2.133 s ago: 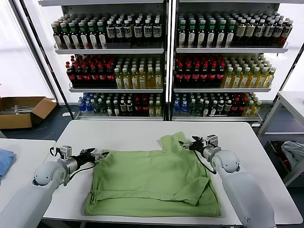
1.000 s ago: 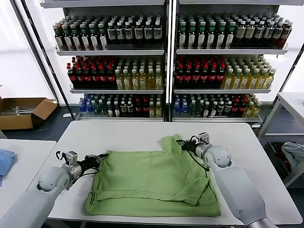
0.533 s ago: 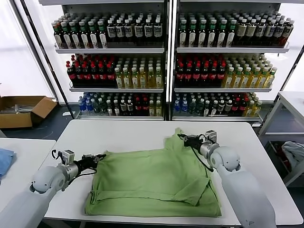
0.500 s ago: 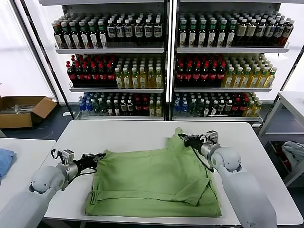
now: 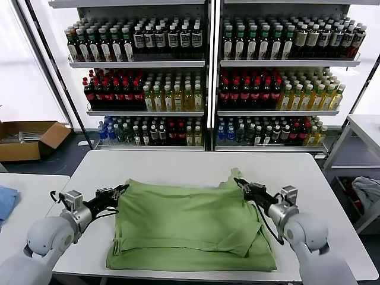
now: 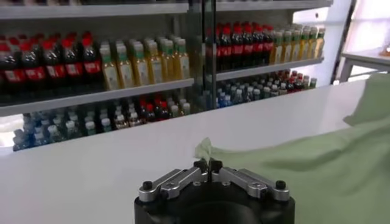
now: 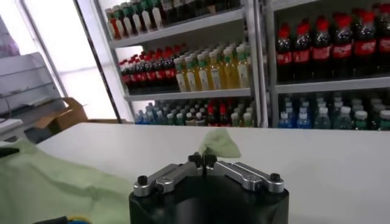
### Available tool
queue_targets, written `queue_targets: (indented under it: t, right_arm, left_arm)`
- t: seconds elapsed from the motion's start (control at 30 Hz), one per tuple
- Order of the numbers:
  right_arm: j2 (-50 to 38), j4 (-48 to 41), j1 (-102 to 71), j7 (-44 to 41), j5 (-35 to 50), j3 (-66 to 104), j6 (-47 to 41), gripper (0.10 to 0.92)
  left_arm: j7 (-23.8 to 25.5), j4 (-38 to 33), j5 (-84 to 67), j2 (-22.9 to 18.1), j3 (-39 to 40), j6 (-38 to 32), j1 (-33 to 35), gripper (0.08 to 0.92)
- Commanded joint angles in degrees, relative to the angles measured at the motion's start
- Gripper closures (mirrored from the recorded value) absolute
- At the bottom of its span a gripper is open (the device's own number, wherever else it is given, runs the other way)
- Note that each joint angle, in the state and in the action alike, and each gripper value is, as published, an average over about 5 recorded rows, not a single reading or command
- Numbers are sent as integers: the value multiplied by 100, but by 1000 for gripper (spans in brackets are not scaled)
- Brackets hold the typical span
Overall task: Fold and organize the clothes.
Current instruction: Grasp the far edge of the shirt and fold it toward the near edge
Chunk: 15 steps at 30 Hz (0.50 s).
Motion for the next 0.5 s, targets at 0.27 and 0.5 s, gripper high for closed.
queue_targets:
  t: [0.27,0.5]
  right_arm:
    - [611,1876,-3133,2,-617,980,287,919]
    - [787,1475,-3157,516,-1103,833,231,919]
  left_arm:
    - [-281,-1661,825,-1187,-1333,-8,2653,914]
    - [-242,-1656,1643,-1778,-1196,-126,3203,914]
